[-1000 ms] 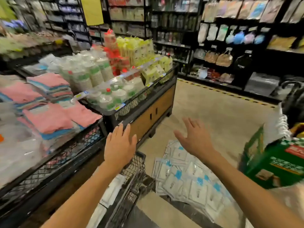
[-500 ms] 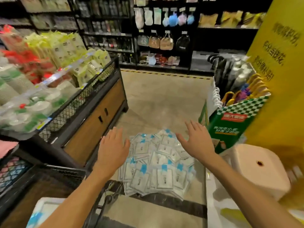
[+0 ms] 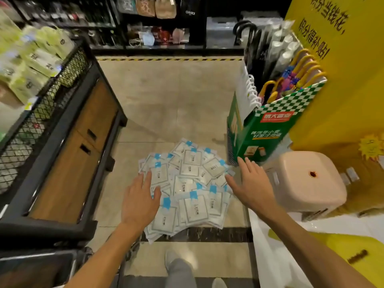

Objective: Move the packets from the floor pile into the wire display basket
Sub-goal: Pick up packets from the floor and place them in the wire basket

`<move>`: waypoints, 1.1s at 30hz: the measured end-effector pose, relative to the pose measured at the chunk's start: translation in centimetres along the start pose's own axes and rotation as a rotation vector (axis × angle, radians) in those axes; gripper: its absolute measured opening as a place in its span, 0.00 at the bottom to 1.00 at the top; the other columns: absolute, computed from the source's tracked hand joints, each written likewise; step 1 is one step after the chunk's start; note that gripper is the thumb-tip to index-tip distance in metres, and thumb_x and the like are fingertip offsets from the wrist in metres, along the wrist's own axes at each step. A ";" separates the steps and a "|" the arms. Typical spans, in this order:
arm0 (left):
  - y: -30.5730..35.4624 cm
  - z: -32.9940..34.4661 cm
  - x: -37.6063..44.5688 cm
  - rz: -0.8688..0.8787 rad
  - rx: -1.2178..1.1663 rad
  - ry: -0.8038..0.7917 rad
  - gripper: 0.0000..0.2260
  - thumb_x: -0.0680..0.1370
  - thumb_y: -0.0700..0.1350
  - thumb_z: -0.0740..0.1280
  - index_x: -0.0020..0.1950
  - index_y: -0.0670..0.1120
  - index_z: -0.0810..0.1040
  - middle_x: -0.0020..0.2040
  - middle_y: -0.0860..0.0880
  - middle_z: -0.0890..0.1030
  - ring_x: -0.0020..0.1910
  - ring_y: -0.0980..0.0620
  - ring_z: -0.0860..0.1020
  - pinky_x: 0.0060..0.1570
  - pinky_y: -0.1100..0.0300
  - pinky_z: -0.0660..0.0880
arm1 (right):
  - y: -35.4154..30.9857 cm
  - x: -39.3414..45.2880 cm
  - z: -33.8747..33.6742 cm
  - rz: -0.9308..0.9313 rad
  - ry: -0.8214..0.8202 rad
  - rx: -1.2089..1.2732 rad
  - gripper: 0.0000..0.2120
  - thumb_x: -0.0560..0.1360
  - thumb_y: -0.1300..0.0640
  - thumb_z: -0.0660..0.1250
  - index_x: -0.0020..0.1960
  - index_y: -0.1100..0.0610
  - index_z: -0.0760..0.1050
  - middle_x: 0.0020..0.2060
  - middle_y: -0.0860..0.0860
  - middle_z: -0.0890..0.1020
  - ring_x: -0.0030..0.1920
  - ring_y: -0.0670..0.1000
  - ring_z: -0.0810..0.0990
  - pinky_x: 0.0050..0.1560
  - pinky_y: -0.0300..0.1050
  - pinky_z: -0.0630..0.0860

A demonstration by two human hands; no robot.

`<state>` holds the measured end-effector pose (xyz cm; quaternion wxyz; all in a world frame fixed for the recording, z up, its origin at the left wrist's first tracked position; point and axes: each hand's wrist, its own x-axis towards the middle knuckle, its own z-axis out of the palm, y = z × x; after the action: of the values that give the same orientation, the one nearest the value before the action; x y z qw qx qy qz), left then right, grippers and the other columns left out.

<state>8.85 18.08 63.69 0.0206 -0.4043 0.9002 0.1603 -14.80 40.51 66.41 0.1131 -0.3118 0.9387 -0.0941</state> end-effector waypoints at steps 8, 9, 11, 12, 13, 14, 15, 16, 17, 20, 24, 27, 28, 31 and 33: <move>-5.9 6.8 7.1 0.010 0.052 -0.131 0.29 0.84 0.58 0.54 0.83 0.47 0.55 0.80 0.43 0.64 0.77 0.43 0.64 0.76 0.46 0.63 | -2.6 5.0 8.4 0.038 -0.046 0.013 0.38 0.80 0.34 0.59 0.82 0.55 0.58 0.78 0.53 0.68 0.77 0.56 0.65 0.77 0.52 0.62; -6.5 7.9 7.7 0.006 0.043 -0.140 0.29 0.84 0.57 0.55 0.83 0.47 0.56 0.79 0.43 0.65 0.77 0.43 0.65 0.76 0.46 0.64 | -2.6 5.7 10.1 0.054 -0.072 0.012 0.39 0.80 0.33 0.58 0.83 0.54 0.56 0.80 0.53 0.65 0.79 0.56 0.62 0.79 0.52 0.60; -7.8 10.8 9.0 -0.017 0.038 -0.157 0.29 0.85 0.55 0.57 0.83 0.46 0.56 0.80 0.42 0.63 0.78 0.42 0.65 0.76 0.46 0.62 | -2.3 7.3 13.7 0.072 -0.121 0.000 0.40 0.80 0.31 0.57 0.84 0.53 0.53 0.82 0.52 0.61 0.81 0.56 0.58 0.81 0.53 0.56; -8.4 12.5 9.7 -0.032 0.041 -0.171 0.29 0.85 0.55 0.56 0.83 0.46 0.55 0.81 0.42 0.62 0.78 0.42 0.64 0.76 0.46 0.62 | -2.0 8.2 15.8 0.069 -0.140 -0.002 0.41 0.80 0.30 0.56 0.84 0.53 0.53 0.82 0.52 0.60 0.81 0.56 0.57 0.81 0.53 0.56; -9.1 14.3 10.5 -0.036 0.053 -0.173 0.29 0.85 0.56 0.54 0.83 0.45 0.55 0.81 0.41 0.62 0.78 0.42 0.64 0.76 0.46 0.62 | -1.7 9.1 17.9 0.069 -0.155 -0.001 0.41 0.80 0.30 0.56 0.84 0.52 0.52 0.82 0.53 0.59 0.82 0.56 0.57 0.81 0.54 0.55; -9.7 16.2 11.3 -0.041 0.062 -0.175 0.29 0.84 0.56 0.53 0.83 0.45 0.56 0.80 0.40 0.63 0.78 0.41 0.65 0.75 0.45 0.64 | -1.3 10.0 20.0 0.072 -0.168 -0.005 0.40 0.80 0.30 0.55 0.84 0.52 0.52 0.82 0.53 0.59 0.82 0.56 0.57 0.81 0.54 0.55; -10.5 18.4 12.0 -0.055 0.058 -0.184 0.31 0.83 0.57 0.53 0.83 0.44 0.56 0.79 0.39 0.65 0.77 0.40 0.67 0.74 0.44 0.66 | -0.7 11.0 22.5 0.072 -0.182 -0.013 0.40 0.80 0.30 0.55 0.84 0.52 0.52 0.82 0.53 0.59 0.82 0.56 0.57 0.81 0.54 0.55; -11.4 20.7 12.8 -0.073 0.047 -0.194 0.31 0.82 0.57 0.54 0.83 0.44 0.57 0.79 0.38 0.65 0.76 0.38 0.67 0.74 0.42 0.67 | -0.1 11.8 25.0 0.071 -0.194 -0.021 0.40 0.80 0.30 0.55 0.84 0.52 0.52 0.82 0.53 0.59 0.82 0.56 0.57 0.81 0.55 0.55; -12.1 23.1 13.4 -0.096 0.035 -0.204 0.31 0.83 0.56 0.55 0.82 0.43 0.57 0.79 0.37 0.65 0.75 0.37 0.68 0.73 0.41 0.67 | 0.5 12.6 27.6 0.074 -0.207 -0.023 0.40 0.80 0.30 0.55 0.84 0.52 0.51 0.82 0.53 0.59 0.82 0.57 0.57 0.81 0.56 0.56; -14.5 30.4 15.1 -0.159 0.021 -0.219 0.30 0.83 0.56 0.55 0.82 0.43 0.58 0.79 0.37 0.64 0.76 0.36 0.66 0.75 0.40 0.65 | 2.4 14.9 35.6 0.073 -0.239 -0.030 0.41 0.80 0.30 0.55 0.84 0.51 0.49 0.83 0.53 0.55 0.82 0.57 0.55 0.81 0.55 0.51; -18.2 40.2 17.3 -0.178 0.050 -0.264 0.30 0.84 0.58 0.51 0.83 0.45 0.55 0.81 0.39 0.60 0.79 0.39 0.62 0.78 0.43 0.60 | 4.4 17.1 46.5 0.052 -0.257 -0.036 0.42 0.80 0.30 0.56 0.85 0.51 0.47 0.84 0.52 0.52 0.83 0.56 0.52 0.78 0.49 0.44; -21.3 47.3 19.1 -0.205 0.074 -0.301 0.31 0.84 0.58 0.53 0.84 0.46 0.50 0.83 0.40 0.56 0.81 0.41 0.58 0.79 0.45 0.59 | 5.6 18.5 54.6 0.062 -0.281 -0.043 0.43 0.79 0.28 0.53 0.85 0.50 0.44 0.84 0.50 0.49 0.83 0.54 0.49 0.79 0.48 0.43; -22.4 49.6 19.6 -0.208 0.084 -0.306 0.32 0.84 0.58 0.52 0.84 0.46 0.49 0.83 0.40 0.55 0.81 0.42 0.58 0.79 0.45 0.58 | 5.9 19.0 57.2 0.064 -0.281 -0.040 0.44 0.79 0.27 0.52 0.85 0.50 0.44 0.84 0.51 0.49 0.83 0.54 0.49 0.80 0.48 0.42; -25.7 56.4 20.9 -0.204 0.080 -0.298 0.32 0.84 0.59 0.51 0.84 0.46 0.48 0.83 0.41 0.53 0.81 0.43 0.57 0.79 0.45 0.57 | 6.8 20.5 64.5 0.058 -0.282 -0.012 0.45 0.79 0.27 0.52 0.84 0.54 0.46 0.84 0.54 0.50 0.83 0.54 0.49 0.82 0.50 0.45; -27.6 60.4 21.5 -0.227 0.035 -0.299 0.34 0.84 0.61 0.52 0.84 0.47 0.46 0.84 0.42 0.51 0.82 0.44 0.54 0.79 0.44 0.56 | 7.5 21.3 68.8 0.075 -0.272 0.020 0.46 0.78 0.29 0.56 0.84 0.54 0.45 0.84 0.56 0.50 0.83 0.56 0.49 0.82 0.51 0.46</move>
<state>9.11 3.83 -4.68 0.1794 -0.4745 0.8384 0.1995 -17.00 26.13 -4.55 0.2456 -0.2851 0.9248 -0.0559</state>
